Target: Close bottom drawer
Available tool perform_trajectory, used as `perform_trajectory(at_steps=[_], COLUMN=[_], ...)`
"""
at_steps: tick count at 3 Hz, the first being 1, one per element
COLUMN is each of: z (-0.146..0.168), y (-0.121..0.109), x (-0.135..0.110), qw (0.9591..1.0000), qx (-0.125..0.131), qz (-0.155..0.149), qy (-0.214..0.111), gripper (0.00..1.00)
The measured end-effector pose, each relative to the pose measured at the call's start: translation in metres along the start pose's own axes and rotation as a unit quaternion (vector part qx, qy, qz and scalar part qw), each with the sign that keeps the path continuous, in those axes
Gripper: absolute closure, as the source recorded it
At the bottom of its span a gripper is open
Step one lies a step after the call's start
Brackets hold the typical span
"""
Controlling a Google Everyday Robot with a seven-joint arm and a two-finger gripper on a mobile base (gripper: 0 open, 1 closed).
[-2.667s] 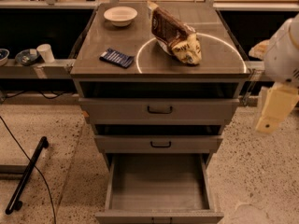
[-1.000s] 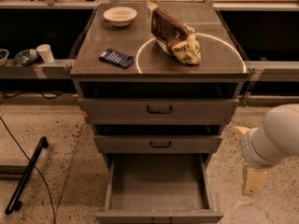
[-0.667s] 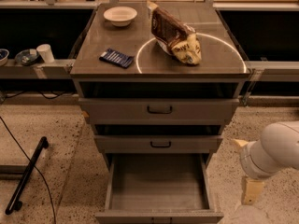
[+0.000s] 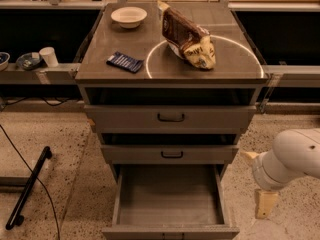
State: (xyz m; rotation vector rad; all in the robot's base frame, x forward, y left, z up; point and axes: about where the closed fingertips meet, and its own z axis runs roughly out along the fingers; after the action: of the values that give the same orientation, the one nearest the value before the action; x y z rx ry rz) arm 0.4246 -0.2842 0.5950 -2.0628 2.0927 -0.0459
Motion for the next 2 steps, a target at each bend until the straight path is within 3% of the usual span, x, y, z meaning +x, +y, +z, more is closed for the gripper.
perform_trajectory(at_steps=[1, 2], z=[0.069, 0.152], y=[0.011, 0.039], x=[-0.008, -0.024], qw=[0.9978, 0.9899], qx=[-0.054, -0.120], qz=[-0.008, -0.007], qy=[-0.036, -0.075], gripper=[0.00, 0.00])
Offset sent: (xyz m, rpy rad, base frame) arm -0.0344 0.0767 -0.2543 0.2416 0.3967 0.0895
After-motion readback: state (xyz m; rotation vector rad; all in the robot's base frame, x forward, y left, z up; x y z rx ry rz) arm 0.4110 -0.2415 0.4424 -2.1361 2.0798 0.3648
